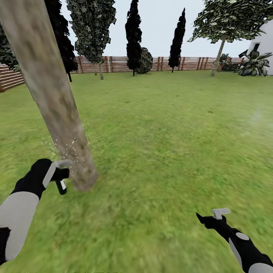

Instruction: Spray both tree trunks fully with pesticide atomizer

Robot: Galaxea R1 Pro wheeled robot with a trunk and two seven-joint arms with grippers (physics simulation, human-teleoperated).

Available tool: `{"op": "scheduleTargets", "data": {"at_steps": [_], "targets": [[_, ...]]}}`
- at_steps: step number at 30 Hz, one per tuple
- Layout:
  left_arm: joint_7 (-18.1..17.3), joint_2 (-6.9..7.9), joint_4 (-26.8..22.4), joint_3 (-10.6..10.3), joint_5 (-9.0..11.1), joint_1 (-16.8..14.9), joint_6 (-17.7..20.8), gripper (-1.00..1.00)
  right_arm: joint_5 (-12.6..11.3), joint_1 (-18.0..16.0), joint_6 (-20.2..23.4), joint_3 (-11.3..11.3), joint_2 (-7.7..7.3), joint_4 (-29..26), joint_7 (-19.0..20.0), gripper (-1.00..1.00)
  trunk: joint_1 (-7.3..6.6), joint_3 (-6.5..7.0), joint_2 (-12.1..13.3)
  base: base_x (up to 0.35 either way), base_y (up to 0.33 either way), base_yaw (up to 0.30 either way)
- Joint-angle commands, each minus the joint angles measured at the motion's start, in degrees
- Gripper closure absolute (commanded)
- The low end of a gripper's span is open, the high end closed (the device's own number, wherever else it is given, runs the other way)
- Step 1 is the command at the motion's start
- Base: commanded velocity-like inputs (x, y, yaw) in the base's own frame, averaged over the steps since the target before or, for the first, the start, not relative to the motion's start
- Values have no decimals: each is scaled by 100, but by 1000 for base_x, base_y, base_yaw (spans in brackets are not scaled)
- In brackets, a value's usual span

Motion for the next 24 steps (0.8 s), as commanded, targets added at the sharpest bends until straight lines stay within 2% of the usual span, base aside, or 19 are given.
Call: {"op": "scheduleTargets", "data": {"at_steps": [1,3,4,5,7,8,13,20,24], "targets": [[5,-11,9,-1,-9,150,-191,100,-2,0,0,-2,0,-3,0,-100,-1,1,-1,0,0,247],[39,-45,123,-1,-10,388,-474,100,-2,0,0,-3,0,-10,0,-100,-1,1,-1,0,0,268],[57,-126,363,-1,-16,469,-570,100,-2,0,0,-4,0,-11,0,-100,-1,1,-1,0,0,192],[69,-172,626,3,-20,584,-961,100,-3,0,0,-4,0,-12,0,-100,-1,1,-1,0,0,63],[74,-198,779,7,-7,790,-1564,100,1,0,0,-1,0,-1,-7,-100,-1,1,-1,0,0,21],[70,-202,790,7,-4,819,-1658,100,3,0,0,2,4,7,-8,-100,-1,1,-1,39,0,5],[106,-204,786,8,-16,848,-1717,100,6,0,-7,-3,1,26,-9,-100,-1,1,-1,192,-177,4],[174,-211,801,2,-4,849,-1695,100,6,0,-5,5,16,41,-18,-100,-1,1,-1,24,-297,251],[250,-322,802,4,-21,854,-1686,100,4,0,-8,5,19,41,-18,-100,-1,1,-1,73,-316,185]]}}
